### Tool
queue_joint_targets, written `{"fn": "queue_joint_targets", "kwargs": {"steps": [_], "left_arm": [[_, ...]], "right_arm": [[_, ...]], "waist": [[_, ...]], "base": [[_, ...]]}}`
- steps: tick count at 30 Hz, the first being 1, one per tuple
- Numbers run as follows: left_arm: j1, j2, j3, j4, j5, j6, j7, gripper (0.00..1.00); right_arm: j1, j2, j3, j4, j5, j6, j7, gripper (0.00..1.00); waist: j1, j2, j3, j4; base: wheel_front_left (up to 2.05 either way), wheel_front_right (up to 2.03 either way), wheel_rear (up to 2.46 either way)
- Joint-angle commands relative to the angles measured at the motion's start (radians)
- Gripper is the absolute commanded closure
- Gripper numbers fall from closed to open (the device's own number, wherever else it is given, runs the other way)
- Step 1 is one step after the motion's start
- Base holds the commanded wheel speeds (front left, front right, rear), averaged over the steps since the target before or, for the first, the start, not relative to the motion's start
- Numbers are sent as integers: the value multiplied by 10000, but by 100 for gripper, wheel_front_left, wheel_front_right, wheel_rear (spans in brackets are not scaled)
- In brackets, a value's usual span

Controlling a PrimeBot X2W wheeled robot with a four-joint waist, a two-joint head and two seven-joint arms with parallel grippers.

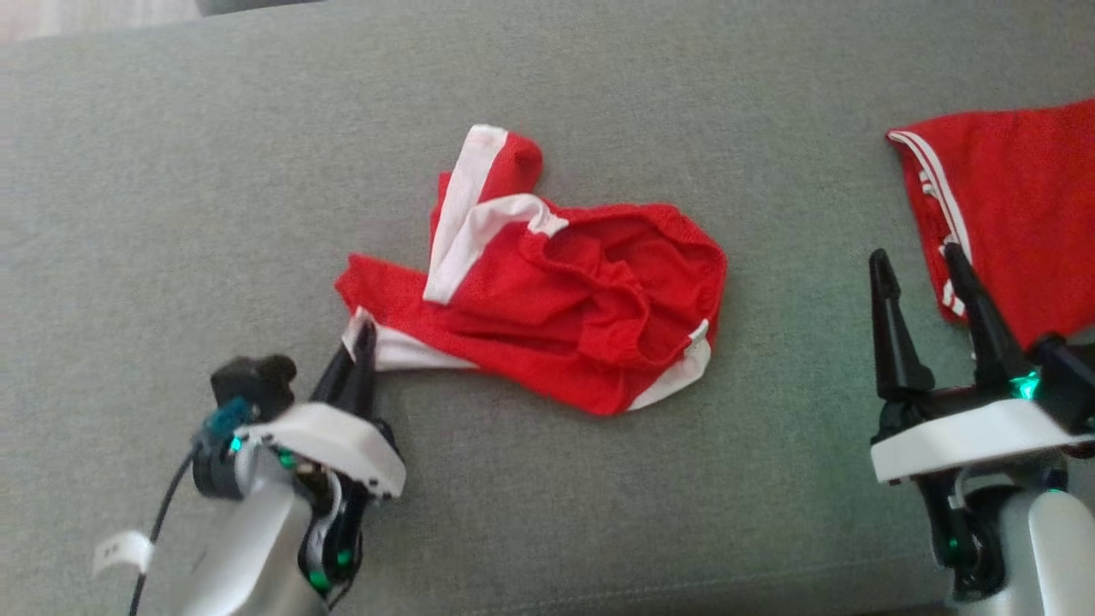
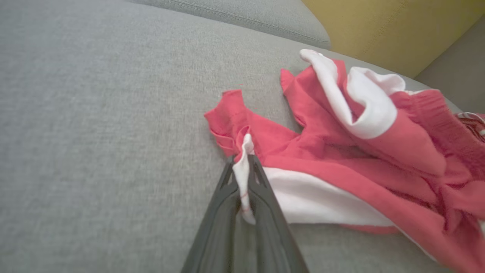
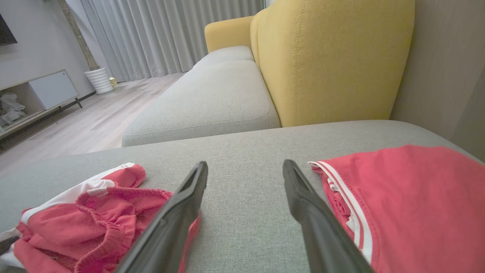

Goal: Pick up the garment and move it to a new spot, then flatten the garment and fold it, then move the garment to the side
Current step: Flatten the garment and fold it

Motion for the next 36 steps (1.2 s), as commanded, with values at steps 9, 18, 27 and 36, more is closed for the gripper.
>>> {"fn": "queue_joint_targets", "kwargs": {"steps": [9,18,27,36], "left_arm": [[591,678,453,-1957,381,597,-60,0],[1857,1117,1511,-4950,2079,1228,-136,0],[3527,1347,1813,-6157,2506,1616,-132,0],[4224,1474,1784,-6488,2503,1890,111,0]], "right_arm": [[36,-37,155,-458,-80,65,86,0],[328,-207,491,-625,-354,65,342,0],[930,-170,913,-563,-340,65,555,0],[1348,-128,1073,-586,-360,65,684,0]], "waist": [[0,0,-434,233],[0,0,-1201,367],[0,0,-1920,302],[0,0,-2243,262]], "base": [[0,0,0],[0,0,0],[0,0,0],[0,0,0]]}}
